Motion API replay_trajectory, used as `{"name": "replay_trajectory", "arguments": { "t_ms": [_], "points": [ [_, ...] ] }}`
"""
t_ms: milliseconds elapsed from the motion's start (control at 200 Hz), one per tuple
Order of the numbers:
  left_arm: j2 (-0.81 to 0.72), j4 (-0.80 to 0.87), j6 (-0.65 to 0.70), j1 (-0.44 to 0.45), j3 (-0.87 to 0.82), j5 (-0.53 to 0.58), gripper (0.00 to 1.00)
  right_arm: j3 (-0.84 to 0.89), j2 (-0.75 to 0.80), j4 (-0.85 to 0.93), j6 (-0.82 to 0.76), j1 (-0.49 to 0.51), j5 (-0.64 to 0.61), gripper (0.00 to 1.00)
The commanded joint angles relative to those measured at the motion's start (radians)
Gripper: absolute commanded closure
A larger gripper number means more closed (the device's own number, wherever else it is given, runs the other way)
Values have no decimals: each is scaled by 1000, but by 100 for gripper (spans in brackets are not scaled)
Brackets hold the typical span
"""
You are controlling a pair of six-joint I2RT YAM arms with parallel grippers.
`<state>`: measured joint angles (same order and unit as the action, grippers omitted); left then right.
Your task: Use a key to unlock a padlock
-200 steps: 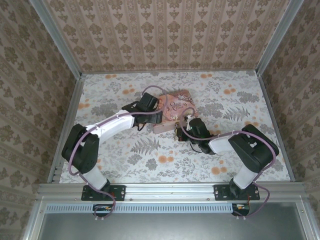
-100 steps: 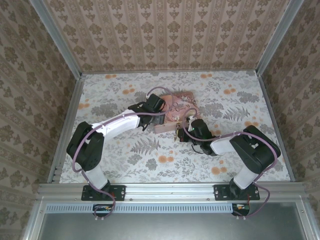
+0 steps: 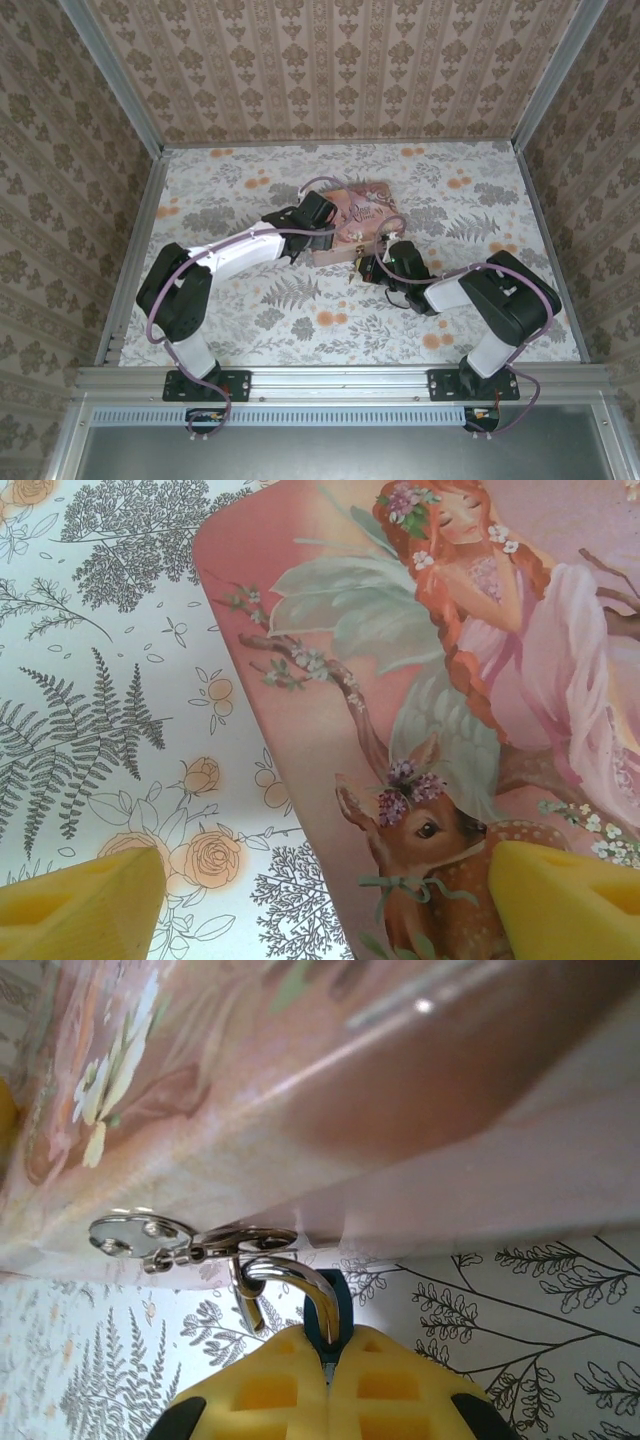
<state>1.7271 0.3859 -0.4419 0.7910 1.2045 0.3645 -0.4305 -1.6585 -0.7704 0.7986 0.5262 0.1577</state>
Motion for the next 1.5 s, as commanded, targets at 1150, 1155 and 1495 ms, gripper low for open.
{"name": "replay_trajectory", "arguments": {
  "t_ms": [1150,1155,1495],
  "points": [
    [158,18,-12,19,-77,-55,24,-35,-5,69,48,-291,124,100],
    [158,18,-12,19,-76,-55,24,-36,-5,67,48,-293,127,100],
    [191,17,-17,19,-60,-80,25,-33,-123,-192,176,-373,275,100]
  ]
}}
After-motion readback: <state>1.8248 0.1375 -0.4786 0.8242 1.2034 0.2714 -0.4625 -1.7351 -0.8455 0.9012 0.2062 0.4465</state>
